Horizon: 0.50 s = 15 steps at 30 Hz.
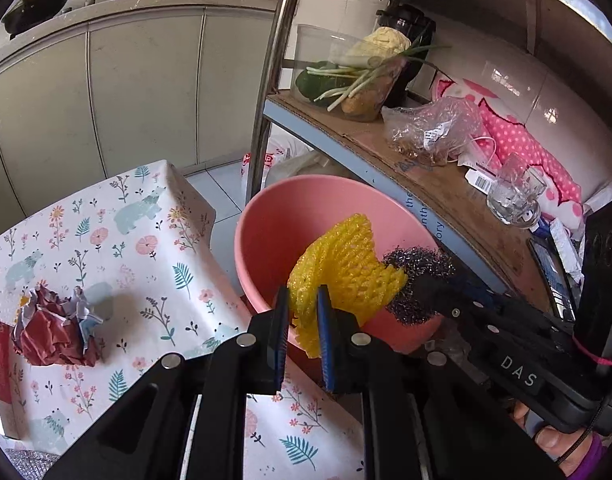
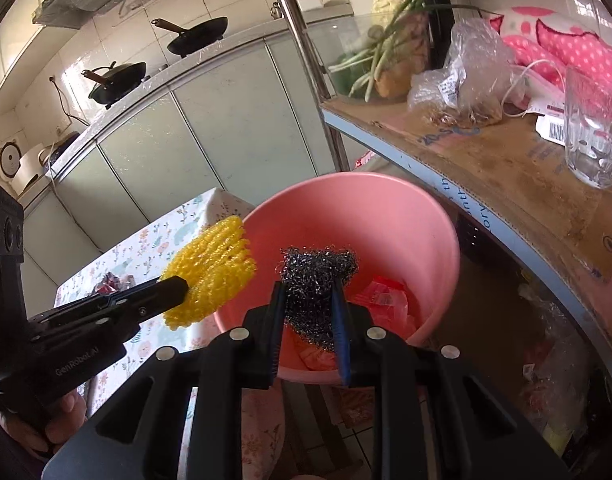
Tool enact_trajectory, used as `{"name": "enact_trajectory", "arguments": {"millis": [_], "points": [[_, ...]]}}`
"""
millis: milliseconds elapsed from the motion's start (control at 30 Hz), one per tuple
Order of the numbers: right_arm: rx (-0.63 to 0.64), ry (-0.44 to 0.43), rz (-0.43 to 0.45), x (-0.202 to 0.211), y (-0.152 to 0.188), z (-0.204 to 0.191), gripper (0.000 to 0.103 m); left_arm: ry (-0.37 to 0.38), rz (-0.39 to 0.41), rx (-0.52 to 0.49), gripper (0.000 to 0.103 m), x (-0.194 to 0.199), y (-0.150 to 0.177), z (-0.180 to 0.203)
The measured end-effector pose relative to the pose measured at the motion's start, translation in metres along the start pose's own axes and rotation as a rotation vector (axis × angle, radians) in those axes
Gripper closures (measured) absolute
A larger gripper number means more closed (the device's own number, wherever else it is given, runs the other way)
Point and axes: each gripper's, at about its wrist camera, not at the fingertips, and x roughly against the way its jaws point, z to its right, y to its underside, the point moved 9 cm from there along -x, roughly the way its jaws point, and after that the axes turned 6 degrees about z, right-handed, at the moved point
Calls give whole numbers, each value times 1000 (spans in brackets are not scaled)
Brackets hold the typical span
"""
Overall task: Collect trash
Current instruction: 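Carry the foam net and steel wool over the pink bucket and open both grippers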
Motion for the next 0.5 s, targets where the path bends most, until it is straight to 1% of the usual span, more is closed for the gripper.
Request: {"name": "enact_trajectory", "arguments": {"millis": [133, 233, 267, 333, 433, 500], "points": [[-9, 1, -7, -9, 1, 5, 80, -3, -20, 4, 90, -16, 1, 2], [-24, 8, -21, -15, 4, 7, 77, -8, -21, 4, 89, -20, 3, 1], [-37, 6, -31, -17, 5, 8, 76, -11, -16, 5, 87, -20, 2, 1], [-57, 9, -46, -21, 7, 11, 74, -20, -6, 5, 86, -22, 2, 0], [-58, 21, -53, -23, 9, 15, 72, -17, -19, 16, 83, -25, 3, -1], [-56, 31, -54, -23, 9, 16, 71, -16, -29, 29, 77, -26, 4, -3]]}}
